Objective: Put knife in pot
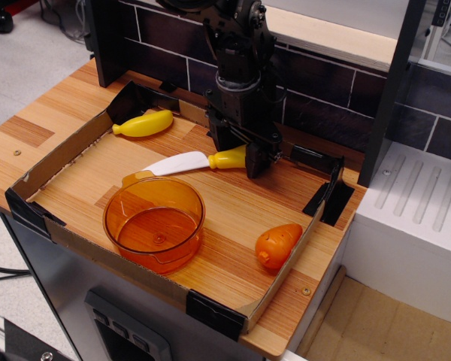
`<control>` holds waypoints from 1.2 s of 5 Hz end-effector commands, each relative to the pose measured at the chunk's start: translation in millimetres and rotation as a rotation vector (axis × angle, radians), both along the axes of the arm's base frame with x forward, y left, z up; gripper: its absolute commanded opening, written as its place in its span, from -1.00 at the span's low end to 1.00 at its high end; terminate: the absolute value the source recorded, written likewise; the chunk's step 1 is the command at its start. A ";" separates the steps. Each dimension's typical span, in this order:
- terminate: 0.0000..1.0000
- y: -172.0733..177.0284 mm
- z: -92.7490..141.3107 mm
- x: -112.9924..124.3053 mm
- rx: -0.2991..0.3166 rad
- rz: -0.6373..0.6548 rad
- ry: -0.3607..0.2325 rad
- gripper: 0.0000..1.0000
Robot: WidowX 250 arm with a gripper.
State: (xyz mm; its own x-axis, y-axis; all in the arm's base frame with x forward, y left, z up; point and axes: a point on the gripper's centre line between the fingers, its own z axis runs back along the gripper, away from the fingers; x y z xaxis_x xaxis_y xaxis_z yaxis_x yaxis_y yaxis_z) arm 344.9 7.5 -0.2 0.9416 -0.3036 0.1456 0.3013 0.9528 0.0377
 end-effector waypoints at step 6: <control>-1.00 -14.7 95.7 -54.8 -0.024 -0.218 0.021 -1.00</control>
